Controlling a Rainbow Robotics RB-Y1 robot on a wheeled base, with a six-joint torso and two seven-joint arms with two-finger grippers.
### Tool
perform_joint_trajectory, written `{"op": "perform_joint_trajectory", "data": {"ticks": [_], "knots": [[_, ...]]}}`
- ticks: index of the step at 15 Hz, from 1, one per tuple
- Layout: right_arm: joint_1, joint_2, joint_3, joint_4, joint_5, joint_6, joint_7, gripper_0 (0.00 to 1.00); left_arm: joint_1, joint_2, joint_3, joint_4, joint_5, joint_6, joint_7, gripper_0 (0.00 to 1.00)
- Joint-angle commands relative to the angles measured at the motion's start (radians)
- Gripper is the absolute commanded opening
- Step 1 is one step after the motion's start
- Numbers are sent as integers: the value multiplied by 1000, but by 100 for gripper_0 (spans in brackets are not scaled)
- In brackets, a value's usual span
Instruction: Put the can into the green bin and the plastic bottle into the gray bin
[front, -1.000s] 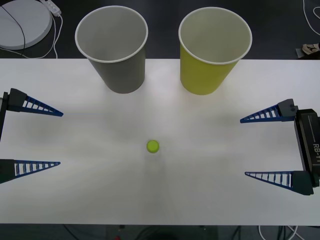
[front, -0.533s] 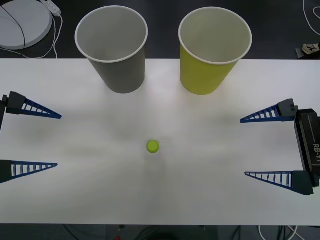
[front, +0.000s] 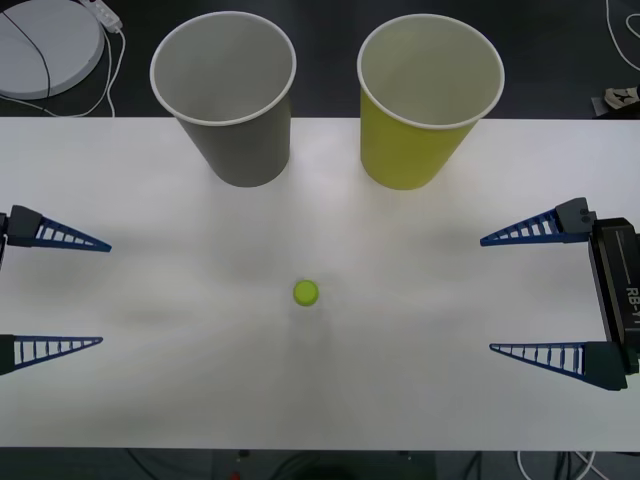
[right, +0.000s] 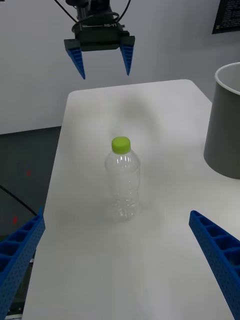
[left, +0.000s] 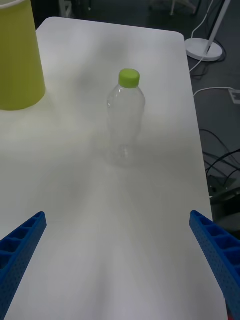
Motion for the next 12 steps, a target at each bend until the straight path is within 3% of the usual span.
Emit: {"op": "perform_joint_trajectory", "data": {"ticks": [1, 6, 12], "knots": [[0, 0, 0, 0, 0, 0, 0, 100, 32, 0, -1, 22, 5, 20, -60, 100], [0, 0, 0, 0, 0, 0, 0, 100, 101, -13, -1, 22, 23, 66, -104, 100], [0, 0, 0, 0, 0, 0, 0, 100, 127, -112, -55, 17, -11, 94, -170, 100]]}}
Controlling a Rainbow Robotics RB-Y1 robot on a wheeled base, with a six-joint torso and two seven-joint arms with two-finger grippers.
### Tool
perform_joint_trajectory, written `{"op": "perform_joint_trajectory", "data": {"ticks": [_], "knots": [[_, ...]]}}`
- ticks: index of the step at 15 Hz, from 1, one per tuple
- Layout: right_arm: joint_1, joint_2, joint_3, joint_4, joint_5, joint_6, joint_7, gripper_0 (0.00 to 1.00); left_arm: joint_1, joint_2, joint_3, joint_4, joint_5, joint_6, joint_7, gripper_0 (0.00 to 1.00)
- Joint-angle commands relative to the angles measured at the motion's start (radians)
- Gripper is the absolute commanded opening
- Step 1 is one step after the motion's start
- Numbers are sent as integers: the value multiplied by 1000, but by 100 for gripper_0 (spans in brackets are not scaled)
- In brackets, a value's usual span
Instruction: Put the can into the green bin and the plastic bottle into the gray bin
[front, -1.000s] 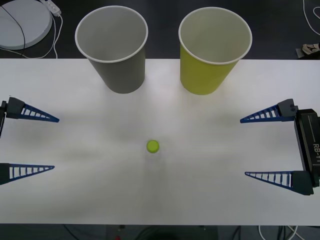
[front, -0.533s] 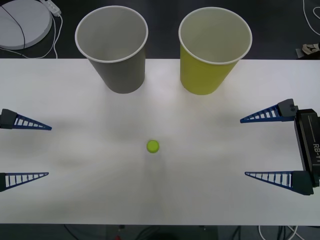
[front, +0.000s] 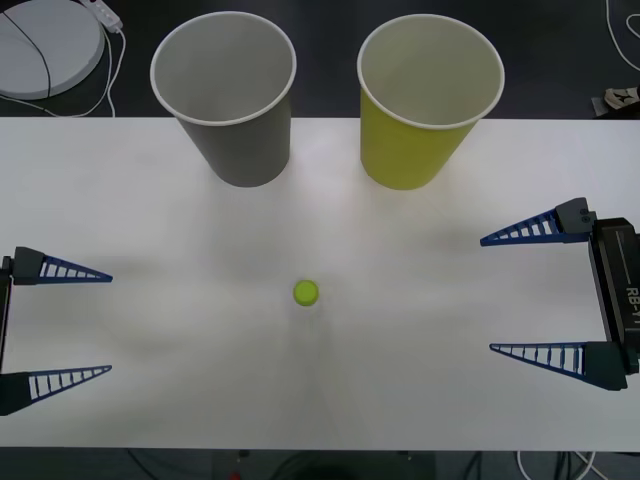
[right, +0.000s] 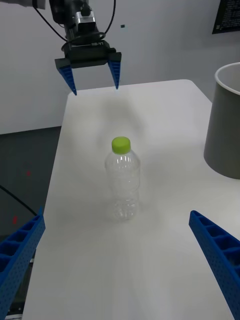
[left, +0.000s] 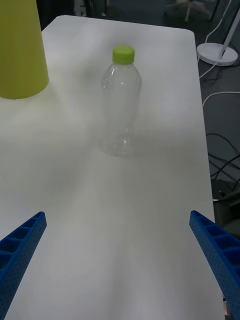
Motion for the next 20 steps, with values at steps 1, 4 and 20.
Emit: {"op": "perform_joint_trajectory", "data": {"ticks": [1, 4, 20], "knots": [[0, 0, 0, 0, 0, 0, 0, 100, 12, -40, -63, 1, -3, 61, -63, 100], [0, 0, 0, 0, 0, 0, 0, 100, 23, -75, -117, 1, -5, 127, -104, 100], [0, 0, 0, 0, 0, 0, 0, 100, -26, -310, -238, 1, -130, 207, -146, 100]]}}
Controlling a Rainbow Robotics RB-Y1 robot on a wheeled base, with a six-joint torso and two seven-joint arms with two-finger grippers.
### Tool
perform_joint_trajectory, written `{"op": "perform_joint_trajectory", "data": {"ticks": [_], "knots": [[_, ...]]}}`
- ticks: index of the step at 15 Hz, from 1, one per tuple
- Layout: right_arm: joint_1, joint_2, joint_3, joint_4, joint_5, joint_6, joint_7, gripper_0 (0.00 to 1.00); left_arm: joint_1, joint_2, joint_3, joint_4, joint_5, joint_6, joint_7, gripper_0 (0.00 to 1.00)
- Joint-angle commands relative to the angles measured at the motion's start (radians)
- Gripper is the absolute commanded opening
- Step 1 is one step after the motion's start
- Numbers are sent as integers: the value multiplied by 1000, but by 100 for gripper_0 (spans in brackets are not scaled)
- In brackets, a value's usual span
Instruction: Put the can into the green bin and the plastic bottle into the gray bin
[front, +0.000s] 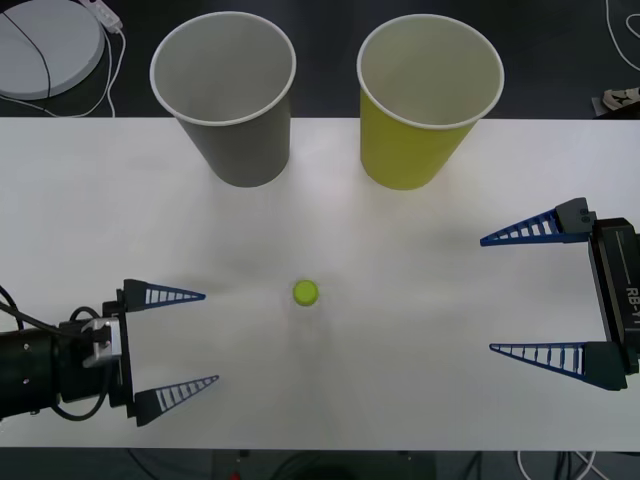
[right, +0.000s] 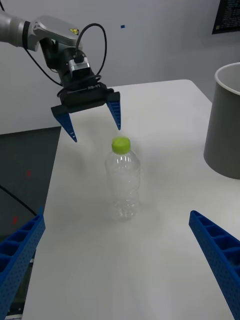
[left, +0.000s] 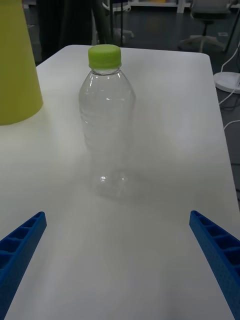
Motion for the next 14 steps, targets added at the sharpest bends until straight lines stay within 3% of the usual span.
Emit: {"op": "perform_joint_trajectory", "data": {"ticks": [1, 5, 14], "knots": [[0, 0, 0, 0, 0, 0, 0, 100, -9, -51, -18, 1, -20, 8, 2, 100], [0, 0, 0, 0, 0, 0, 0, 100, -37, -111, -41, 0, -59, 38, 11, 100], [0, 0, 0, 0, 0, 0, 0, 100, -98, -126, -171, 1, -59, 193, 48, 100]]}}
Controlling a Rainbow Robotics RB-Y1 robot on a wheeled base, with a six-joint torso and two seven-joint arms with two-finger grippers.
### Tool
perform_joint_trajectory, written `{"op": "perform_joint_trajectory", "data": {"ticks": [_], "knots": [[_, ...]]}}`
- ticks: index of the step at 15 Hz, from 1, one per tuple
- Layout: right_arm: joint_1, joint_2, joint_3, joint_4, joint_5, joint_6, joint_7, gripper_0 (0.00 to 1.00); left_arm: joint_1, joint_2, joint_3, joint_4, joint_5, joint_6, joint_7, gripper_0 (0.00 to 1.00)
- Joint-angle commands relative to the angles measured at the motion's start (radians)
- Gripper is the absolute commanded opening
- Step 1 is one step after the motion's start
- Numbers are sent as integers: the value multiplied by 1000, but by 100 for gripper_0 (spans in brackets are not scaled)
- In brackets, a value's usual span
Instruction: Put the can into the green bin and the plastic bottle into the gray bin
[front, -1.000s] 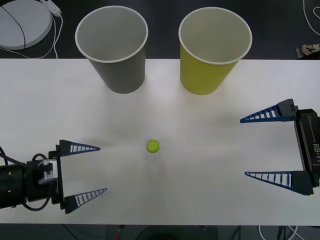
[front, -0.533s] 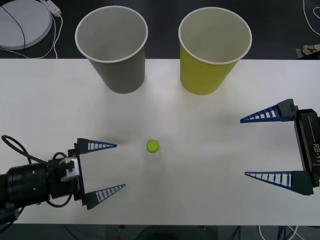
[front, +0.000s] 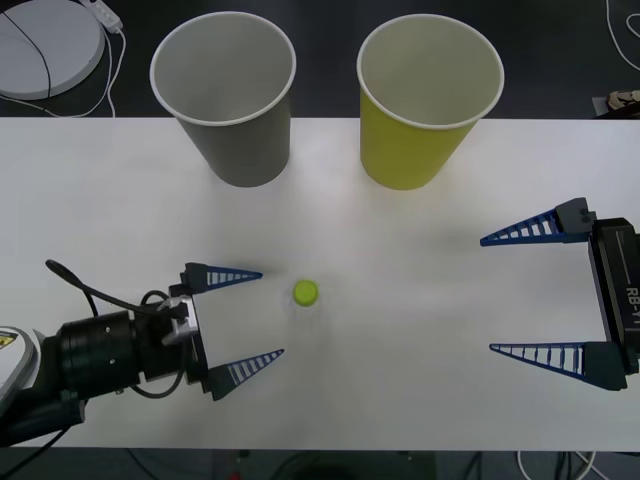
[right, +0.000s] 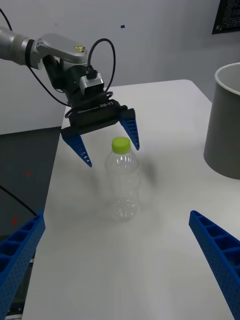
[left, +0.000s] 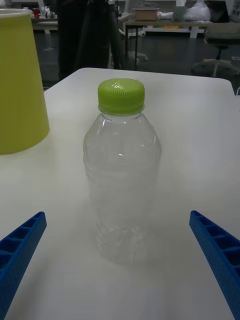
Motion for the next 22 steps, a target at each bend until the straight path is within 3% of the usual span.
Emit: {"op": "perform_joint_trajectory", "data": {"ticks": [1, 14, 21, 22], "knots": [[0, 0, 0, 0, 0, 0, 0, 100, -17, 0, -38, 1, 2, 47, 11, 100], [0, 0, 0, 0, 0, 0, 0, 100, -57, -60, -211, 1, 2, 273, 31, 100], [0, 0, 0, 0, 0, 0, 0, 100, -65, -61, -226, 1, 0, 281, 34, 100], [0, 0, 0, 0, 0, 0, 0, 100, -65, -61, -226, -1, 0, 281, 28, 81]]}}
